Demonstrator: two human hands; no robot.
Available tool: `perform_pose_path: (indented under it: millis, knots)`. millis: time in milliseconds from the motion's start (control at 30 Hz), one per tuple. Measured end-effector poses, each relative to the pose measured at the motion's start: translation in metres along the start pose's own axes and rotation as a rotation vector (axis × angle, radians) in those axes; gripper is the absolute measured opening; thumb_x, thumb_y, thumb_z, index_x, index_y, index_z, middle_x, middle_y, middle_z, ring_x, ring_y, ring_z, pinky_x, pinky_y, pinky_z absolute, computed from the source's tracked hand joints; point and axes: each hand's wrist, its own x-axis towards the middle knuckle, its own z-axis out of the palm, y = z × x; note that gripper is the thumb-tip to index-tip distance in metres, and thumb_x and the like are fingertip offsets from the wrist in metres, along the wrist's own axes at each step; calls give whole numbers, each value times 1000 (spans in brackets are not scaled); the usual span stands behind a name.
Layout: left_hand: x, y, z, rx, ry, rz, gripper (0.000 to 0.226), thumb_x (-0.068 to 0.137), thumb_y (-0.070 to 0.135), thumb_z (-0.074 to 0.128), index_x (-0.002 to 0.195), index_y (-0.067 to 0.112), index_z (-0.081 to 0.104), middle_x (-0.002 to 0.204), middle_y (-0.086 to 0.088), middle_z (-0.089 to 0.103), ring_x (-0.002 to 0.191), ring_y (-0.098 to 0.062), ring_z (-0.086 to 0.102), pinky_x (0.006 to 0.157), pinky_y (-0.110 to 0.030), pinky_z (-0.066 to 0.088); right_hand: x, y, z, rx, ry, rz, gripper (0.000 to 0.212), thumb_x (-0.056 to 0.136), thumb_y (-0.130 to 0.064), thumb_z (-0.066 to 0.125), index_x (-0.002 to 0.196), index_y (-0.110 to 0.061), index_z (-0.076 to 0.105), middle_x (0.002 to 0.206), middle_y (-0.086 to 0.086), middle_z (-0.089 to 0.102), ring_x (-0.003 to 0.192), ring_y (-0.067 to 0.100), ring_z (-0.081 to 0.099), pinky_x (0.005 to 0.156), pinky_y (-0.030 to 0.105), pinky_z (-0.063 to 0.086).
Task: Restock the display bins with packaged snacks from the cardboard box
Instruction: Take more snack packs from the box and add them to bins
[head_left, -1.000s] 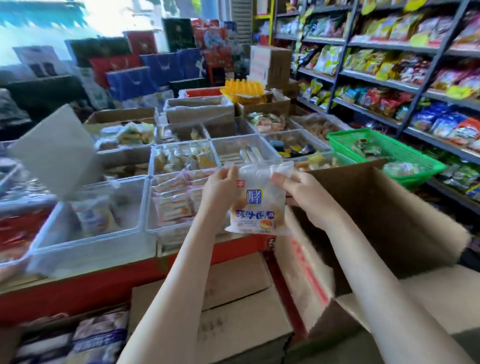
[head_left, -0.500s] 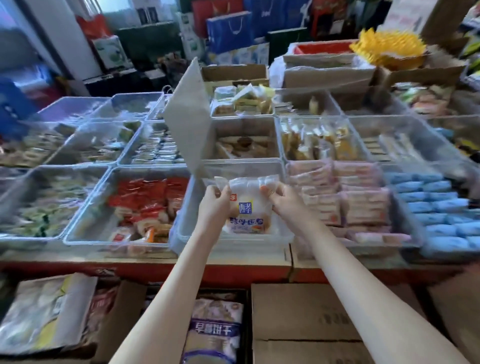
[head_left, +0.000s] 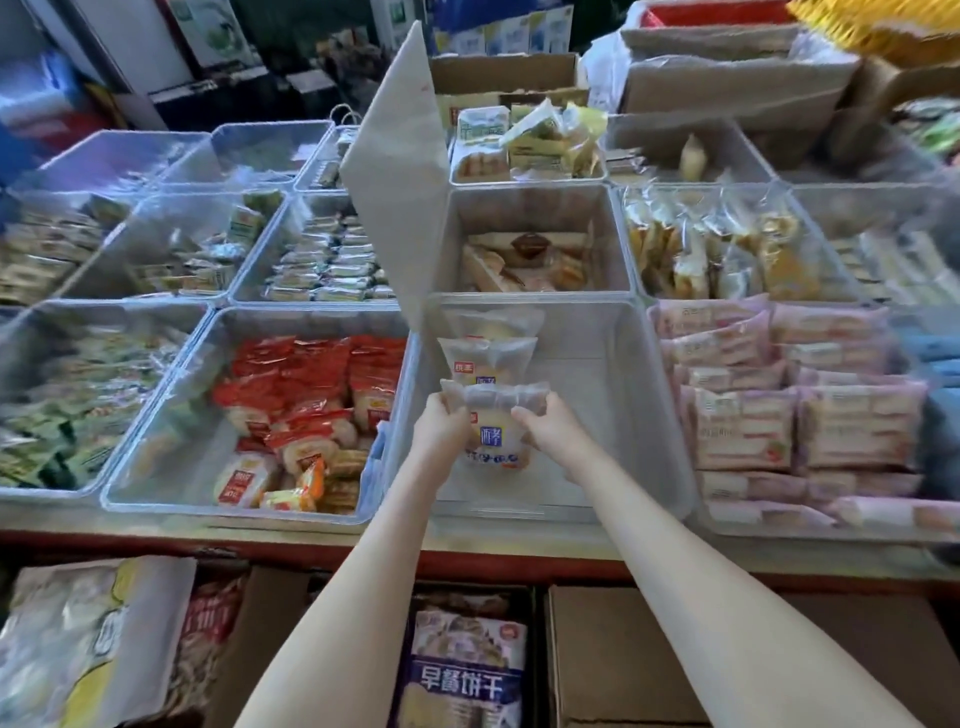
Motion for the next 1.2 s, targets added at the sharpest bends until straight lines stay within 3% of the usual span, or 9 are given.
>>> perform_pose_path:
  millis: [67, 167, 233, 333, 467, 667, 800, 1067, 1200]
  knots:
    - [-4, 2, -3, 19, -25, -6, 40, 96, 30, 44, 130, 7, 46, 97, -5, 64, 78, -15, 59, 61, -28, 43, -10, -3, -5, -51, -37, 0, 40, 89, -28, 62, 124, -14, 48, 131, 8, 54, 118, 24, 52, 102, 43, 44]
    - [-23, 7, -3, 96, 34, 16, 50, 98, 27, 39, 141, 3, 30, 137, -16, 46, 115, -29, 50, 92, -38, 44, -29, -9, -22, -195, -29, -42, 57, 91, -29, 60, 139, -9, 37, 142, 10, 45, 129, 25, 43, 104, 35, 36]
    - [-46, 16, 5, 153, 127, 92, 59, 96, 22, 40, 146, 0, 16, 150, -21, 25, 134, -36, 31, 108, -44, 31, -47, -18, -42, -304, 38, -97, 68, 91, -31, 60, 147, -10, 26, 149, 12, 37, 134, 27, 38, 108, 34, 32]
    - [-93, 39, 31, 288, 218, 327, 70, 92, 18, 46, 149, 1, 8, 155, -23, 7, 143, -35, 11, 115, -43, 15, -84, -33, -88, -464, 175, -243, 60, 91, -25, 60, 144, -12, 34, 146, 9, 41, 134, 24, 38, 106, 26, 22]
    - [-167, 81, 91, 404, 99, 549, 69, 95, 27, 46, 148, 3, 11, 155, -23, 8, 143, -35, 14, 115, -40, 16, -152, -34, -166, -566, 336, -392, 48, 90, -17, 60, 136, -13, 45, 134, 8, 51, 124, 23, 47, 101, 28, 34]
    - [-317, 131, 203, 339, -141, 975, 40, 90, 7, 51, 127, -9, 46, 131, -29, 45, 122, -46, 43, 98, -50, 38, -277, 10, -313, -616, 569, -434, 45, 90, -13, 61, 133, -12, 48, 131, 8, 53, 121, 23, 50, 99, 30, 38]
    - [-430, 150, 293, 302, -231, 1097, 43, 92, 17, 52, 131, 0, 43, 133, -19, 44, 119, -38, 47, 97, -43, 39, -375, 66, -425, -609, 691, -444, 44, 86, -7, 64, 128, -6, 53, 126, 13, 55, 117, 24, 55, 100, 28, 38]
    - [-610, 194, 461, 415, -255, 1178, 45, 94, 24, 49, 135, 8, 40, 140, -13, 39, 124, -34, 42, 98, -41, 38, -504, 194, -596, -625, 787, -247, 42, 92, -10, 53, 134, -9, 47, 134, 11, 49, 126, 24, 47, 106, 34, 37]
    - [-642, 186, 548, 543, -261, 989, 34, 93, 20, 47, 124, 7, 45, 131, -13, 45, 118, -32, 47, 93, -39, 41, -503, 246, -649, -637, 757, -131, 40, 96, -10, 45, 136, -9, 44, 138, 11, 45, 127, 27, 43, 104, 36, 37]
